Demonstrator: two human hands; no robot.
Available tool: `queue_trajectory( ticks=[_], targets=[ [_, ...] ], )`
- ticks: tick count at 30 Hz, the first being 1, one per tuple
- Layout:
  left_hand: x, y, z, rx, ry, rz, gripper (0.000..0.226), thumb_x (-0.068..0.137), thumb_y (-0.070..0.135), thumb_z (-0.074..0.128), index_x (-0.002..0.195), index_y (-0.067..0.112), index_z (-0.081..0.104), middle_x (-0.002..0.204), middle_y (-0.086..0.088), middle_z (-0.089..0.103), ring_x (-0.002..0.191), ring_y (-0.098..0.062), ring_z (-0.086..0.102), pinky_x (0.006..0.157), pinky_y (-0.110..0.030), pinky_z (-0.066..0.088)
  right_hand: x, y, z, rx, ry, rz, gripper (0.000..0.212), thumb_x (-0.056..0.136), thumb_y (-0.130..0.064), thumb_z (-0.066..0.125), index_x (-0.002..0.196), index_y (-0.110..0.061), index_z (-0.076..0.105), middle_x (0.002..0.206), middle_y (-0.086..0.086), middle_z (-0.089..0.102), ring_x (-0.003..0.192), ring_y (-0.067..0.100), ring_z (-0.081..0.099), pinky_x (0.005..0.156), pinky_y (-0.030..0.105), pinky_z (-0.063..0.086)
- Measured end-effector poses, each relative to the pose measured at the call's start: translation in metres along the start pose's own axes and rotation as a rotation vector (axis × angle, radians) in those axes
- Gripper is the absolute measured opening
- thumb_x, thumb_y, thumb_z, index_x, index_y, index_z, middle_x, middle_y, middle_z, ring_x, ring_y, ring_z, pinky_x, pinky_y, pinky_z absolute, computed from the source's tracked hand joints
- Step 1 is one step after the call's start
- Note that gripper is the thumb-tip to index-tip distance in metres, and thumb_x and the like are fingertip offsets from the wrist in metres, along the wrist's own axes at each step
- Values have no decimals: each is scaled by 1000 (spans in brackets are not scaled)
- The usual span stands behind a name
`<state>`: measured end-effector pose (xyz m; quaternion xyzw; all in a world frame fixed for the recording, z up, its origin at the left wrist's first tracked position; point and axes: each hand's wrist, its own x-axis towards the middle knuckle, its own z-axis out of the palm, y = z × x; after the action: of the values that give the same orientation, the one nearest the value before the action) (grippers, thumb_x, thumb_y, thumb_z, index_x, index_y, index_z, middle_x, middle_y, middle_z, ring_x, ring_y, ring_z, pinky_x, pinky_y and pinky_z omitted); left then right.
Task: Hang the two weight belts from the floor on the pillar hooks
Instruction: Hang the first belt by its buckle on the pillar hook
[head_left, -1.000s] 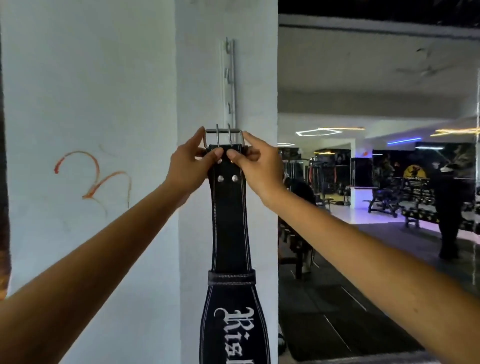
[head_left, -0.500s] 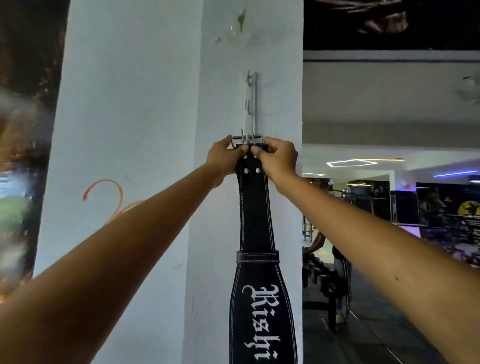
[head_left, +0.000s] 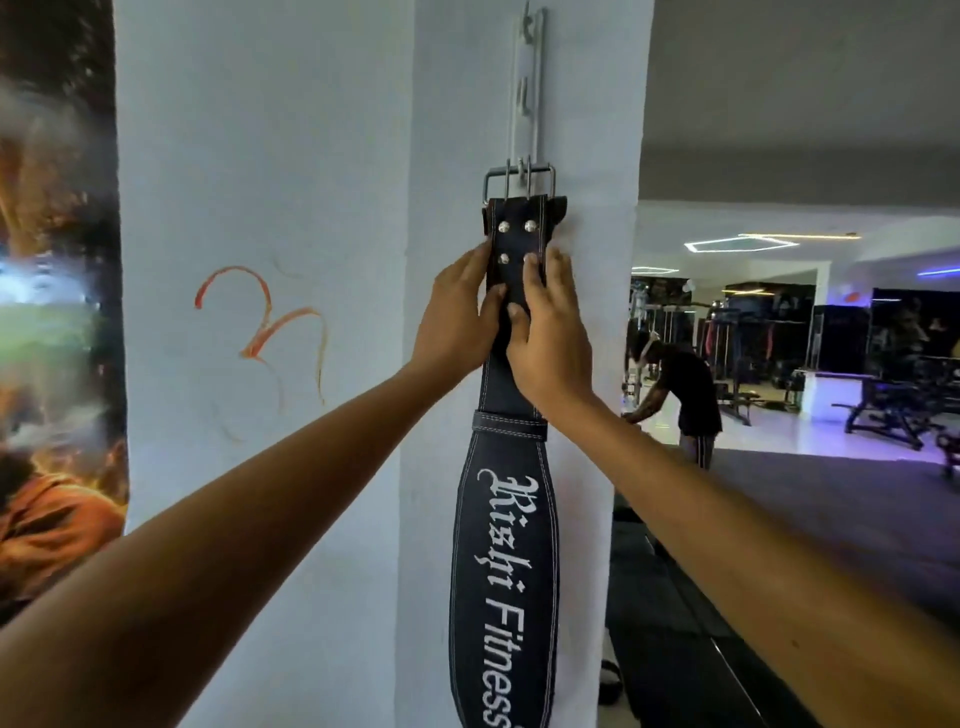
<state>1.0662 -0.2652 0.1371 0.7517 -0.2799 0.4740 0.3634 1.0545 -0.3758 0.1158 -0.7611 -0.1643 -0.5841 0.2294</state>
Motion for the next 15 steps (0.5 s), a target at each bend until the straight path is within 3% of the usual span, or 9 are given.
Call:
queue_trajectory(
  ticks=[7, 11, 15],
  targets=[
    [-116, -26, 2, 254, -191, -1, 52, 100, 32, 38, 149, 21, 27, 160, -6, 22, 149, -24, 13, 119, -50, 15, -93, -6, 3, -37, -118, 104, 57, 98, -11, 48, 150, -2, 25, 161, 17, 17, 150, 30, 13, 119, 45, 28],
    [-183, -41, -1, 252, -340, -36, 50, 101, 36, 36, 149, 23, 28, 161, -3, 18, 149, -23, 10, 120, -50, 11, -162, -23, 6, -85, -208, 196, 64, 98, -15, 48, 152, -4, 16, 163, 16, 8, 151, 30, 5, 120, 47, 23],
    [-256, -49, -1, 170, -451, -68, 49, 100, 39, 34, 145, 22, 37, 159, -4, 24, 149, -24, 15, 120, -50, 10, -249, -37, 14, -113, -293, 264, 63, 98, -19, 51, 151, -3, 22, 162, 16, 14, 150, 32, 8, 120, 47, 23]
  ],
)
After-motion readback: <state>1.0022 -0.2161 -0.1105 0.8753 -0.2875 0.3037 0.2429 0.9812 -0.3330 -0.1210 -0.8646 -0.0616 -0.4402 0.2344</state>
